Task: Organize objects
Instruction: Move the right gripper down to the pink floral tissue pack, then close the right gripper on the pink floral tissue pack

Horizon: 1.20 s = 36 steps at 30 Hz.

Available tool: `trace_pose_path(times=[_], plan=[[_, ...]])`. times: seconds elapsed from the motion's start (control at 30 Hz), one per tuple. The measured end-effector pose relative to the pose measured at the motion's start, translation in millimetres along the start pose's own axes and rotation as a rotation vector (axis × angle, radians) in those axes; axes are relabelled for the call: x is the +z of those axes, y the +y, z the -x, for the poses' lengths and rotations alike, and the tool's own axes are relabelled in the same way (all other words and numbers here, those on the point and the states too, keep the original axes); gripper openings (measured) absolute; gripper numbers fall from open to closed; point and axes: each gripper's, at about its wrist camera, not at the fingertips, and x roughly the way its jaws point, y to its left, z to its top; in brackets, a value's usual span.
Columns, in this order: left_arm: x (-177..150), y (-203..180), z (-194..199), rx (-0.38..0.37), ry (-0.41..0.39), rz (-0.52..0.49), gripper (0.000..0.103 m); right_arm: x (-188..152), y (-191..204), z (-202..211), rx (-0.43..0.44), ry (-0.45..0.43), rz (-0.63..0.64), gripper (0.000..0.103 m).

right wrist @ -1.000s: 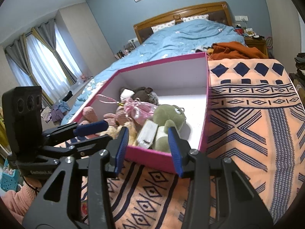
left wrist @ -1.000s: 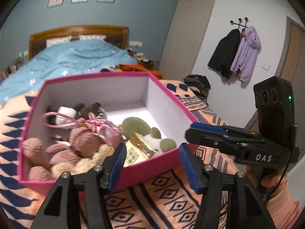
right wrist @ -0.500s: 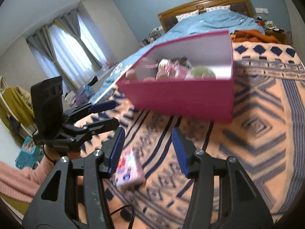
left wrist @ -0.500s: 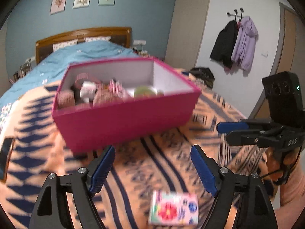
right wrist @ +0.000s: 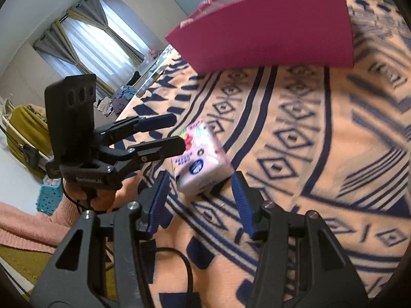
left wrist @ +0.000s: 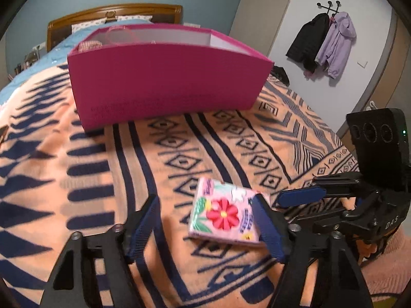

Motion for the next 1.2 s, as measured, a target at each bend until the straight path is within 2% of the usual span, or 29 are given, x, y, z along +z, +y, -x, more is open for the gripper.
trace_pose_path(times=[0.17, 0.27, 0.37, 0.5, 0.67, 0.97, 1.07, 1.2], plan=[[-3.3, 4.4, -3.6, -0.045, 0.021, 0.035, 0.053, -2.5, -0.7, -11.6, 0.015, 0.019, -0.017, 0.052], [-5.6, 4.0, -2.5, -0.072, 0.024, 0.042, 0.045, -2.9, -0.7, -14.2, 0.025, 0.018, -0.024, 0.041], [-6.3, 3.7, -4.5, -0.108, 0.042, 0.066, 0.045, -2.6, -5.4, -14.7, 0.005, 0.003, -0.046, 0.034], [-4.3, -1.7, -8.4, -0.136, 0.053, 0.075, 0.042, 1.0, -15.9, -7.6, -0.006, -0.028, -0.079, 0.034], [-0.8, -17.6, -18.4, -0.151, 0.069, 0.052, 0.042, 9.7, -28.3, 5.7, -0.061, -0.068, -0.097, 0.034], [8.1, -16.6, -24.1, -0.132, 0.067, 0.080, 0.042, 17.8, -42.5, 15.6, -0.087, -0.096, -0.112, 0.034], [9.5, -15.7, -25.4, -0.132, 0.071, 0.085, 0.036, 18.1, -42.6, 11.5, -0.077, -0.086, -0.109, 0.034], [10.0, -14.8, -26.6, -0.126, 0.071, 0.088, 0.034, 16.7, -40.7, 8.8, -0.084, -0.090, -0.104, 0.034]])
